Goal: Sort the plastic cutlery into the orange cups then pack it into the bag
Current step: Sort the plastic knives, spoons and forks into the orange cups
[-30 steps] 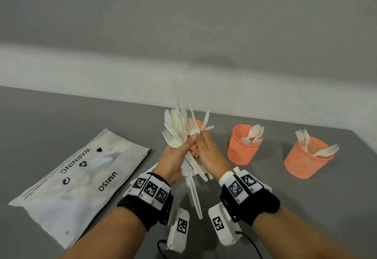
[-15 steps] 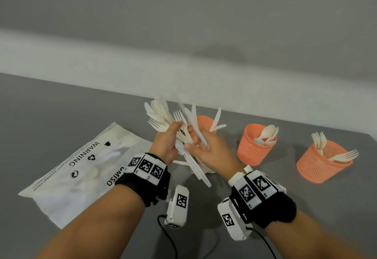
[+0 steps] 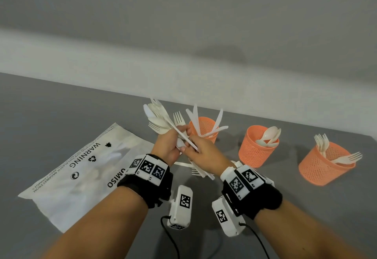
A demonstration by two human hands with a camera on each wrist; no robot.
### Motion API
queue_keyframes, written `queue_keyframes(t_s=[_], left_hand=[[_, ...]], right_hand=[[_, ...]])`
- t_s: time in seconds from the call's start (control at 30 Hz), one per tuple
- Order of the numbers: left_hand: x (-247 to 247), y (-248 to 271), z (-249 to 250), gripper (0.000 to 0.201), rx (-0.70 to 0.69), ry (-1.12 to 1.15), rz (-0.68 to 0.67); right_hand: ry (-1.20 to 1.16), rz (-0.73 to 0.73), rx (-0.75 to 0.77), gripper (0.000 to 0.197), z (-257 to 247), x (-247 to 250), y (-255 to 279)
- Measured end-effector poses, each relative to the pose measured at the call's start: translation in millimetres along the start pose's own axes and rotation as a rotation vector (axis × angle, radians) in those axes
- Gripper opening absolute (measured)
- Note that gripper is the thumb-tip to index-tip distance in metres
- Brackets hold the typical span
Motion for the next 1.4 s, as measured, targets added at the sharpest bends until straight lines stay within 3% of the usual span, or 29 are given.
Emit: queue_keyframes(t_s=[0.07, 0.17, 0.37, 0.47, 0.6, 0.7, 0.77, 0.83, 0.9, 1.0, 1.07, 1.13, 1.2, 1.3, 1.4], left_hand=[[1.3, 0.1, 5.1, 0.017, -0.013, -0.004, 0.007], [11.8, -1.7, 18.4, 0.014, -0.082, 0.098, 0.104], [36.9, -9.0, 38.1, 0.007, -0.172, 0.286, 0.2], [42.4, -9.1, 40.2, 0.006, -0.183, 0.262, 0.219], [36.4, -2.7, 30.1, 0.006, -0.146, 0.177, 0.206], [29.7, 4.9, 25.1, 0.009, -0.116, 0.115, 0.165], [24.4, 8.3, 23.3, 0.012, -0.098, 0.081, 0.123], [21.0, 10.1, 19.9, 0.012, -0.062, 0.058, 0.087], [20.4, 9.5, 18.1, 0.012, -0.043, 0.04, 0.06], [23.1, 5.7, 17.1, 0.011, -0.046, 0.014, 0.06], [21.9, 5.1, 15.1, 0.01, -0.046, 0.004, 0.07], [21.0, 4.1, 15.4, 0.001, -0.063, -0.014, 0.084], [20.0, 2.8, 18.0, 0.012, -0.102, -0.048, 0.108], [16.8, 5.1, 20.7, 0.014, -0.133, -0.132, 0.135], [13.8, 5.5, 20.9, 0.02, -0.142, -0.156, 0.115]], right_hand=[[0.058, -0.029, -0.015, 0.021, 5.1, -2.4, -0.9], [0.083, -0.131, -0.062, 0.026, 16.9, -4.6, 4.4], [-0.228, -0.327, -0.205, 0.014, 45.8, -1.8, 28.8], [-0.363, -0.179, -0.264, 0.013, 50.6, 23.2, 22.5], [-0.336, 0.22, -0.096, 0.01, 27.1, 74.1, -6.9], [-0.436, 0.404, -0.048, 0.017, 24.0, 89.4, -30.1], [-0.443, 0.431, -0.101, 0.017, 37.5, 84.5, -44.5], [-0.368, 0.354, -0.186, 0.019, 52.0, 70.5, -53.8], [-0.311, 0.273, -0.249, 0.037, 63.6, 58.9, -57.1], [-0.108, 0.422, -0.215, 0.061, 57.3, 72.2, -48.6], [0.009, 0.544, -0.072, 0.055, 31.8, 83.1, -34.7], [0.047, 0.482, 0.046, 0.034, 10.2, 72.5, -25.6], [0.124, 0.299, 0.104, 0.011, -3.4, 46.7, -18.2], [0.266, 0.119, 0.151, 0.018, -12.3, 14.0, -8.4], [0.388, 0.078, 0.141, 0.018, -15.3, 3.5, -7.6]])
Point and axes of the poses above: each hand's wrist, its own y-axis away from the middle knuckle, its own x-axis out of the back of the hand, z = x × y, the point moved 9 cm from there along -y, towards the middle knuckle, and after that the axes turned 15 degrees about y, right-handed, at the moved point
